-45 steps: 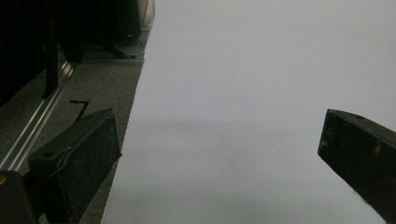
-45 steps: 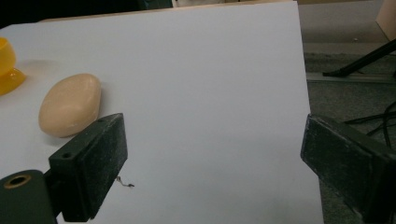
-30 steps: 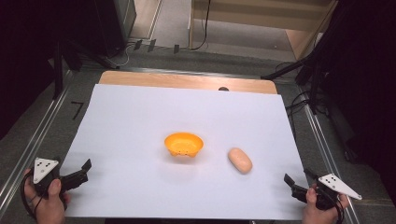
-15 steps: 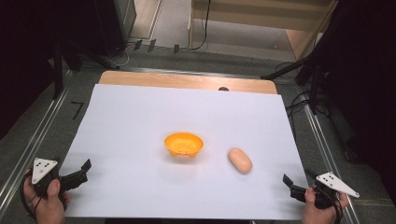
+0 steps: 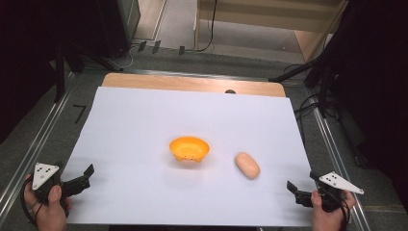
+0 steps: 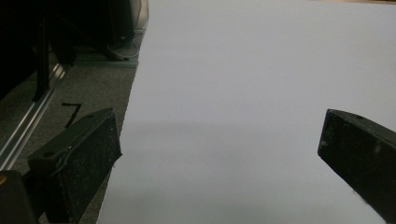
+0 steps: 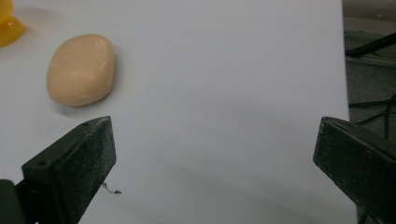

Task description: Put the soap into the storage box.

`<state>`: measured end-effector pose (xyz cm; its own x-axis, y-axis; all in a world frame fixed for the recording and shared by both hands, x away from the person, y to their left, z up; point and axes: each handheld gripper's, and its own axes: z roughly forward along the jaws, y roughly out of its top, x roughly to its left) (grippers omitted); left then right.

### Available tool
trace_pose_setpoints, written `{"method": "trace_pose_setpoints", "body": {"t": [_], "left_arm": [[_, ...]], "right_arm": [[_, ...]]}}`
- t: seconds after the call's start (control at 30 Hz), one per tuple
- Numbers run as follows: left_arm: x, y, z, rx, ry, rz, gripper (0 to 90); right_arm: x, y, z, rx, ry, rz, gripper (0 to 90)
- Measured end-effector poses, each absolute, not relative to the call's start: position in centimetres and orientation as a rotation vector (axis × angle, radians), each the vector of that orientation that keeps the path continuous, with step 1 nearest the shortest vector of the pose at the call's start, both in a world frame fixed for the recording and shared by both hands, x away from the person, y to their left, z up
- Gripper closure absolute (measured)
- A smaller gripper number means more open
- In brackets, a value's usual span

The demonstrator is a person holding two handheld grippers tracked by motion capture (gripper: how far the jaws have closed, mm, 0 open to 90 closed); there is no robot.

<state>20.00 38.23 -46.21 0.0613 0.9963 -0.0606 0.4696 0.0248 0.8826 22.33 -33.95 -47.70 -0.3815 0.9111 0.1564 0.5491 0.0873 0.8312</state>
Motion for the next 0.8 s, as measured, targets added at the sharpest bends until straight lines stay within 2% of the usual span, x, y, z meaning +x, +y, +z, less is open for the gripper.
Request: {"method": "trace_pose_setpoints", "body": {"t": [0.8], "left_arm": [[20.1,38.4,-46.2,1.557,1.521,0.831,0.0]], "right_arm": [[26.2,-30.3,-45.7,1.428,2.205,0.984,0.0]]}}
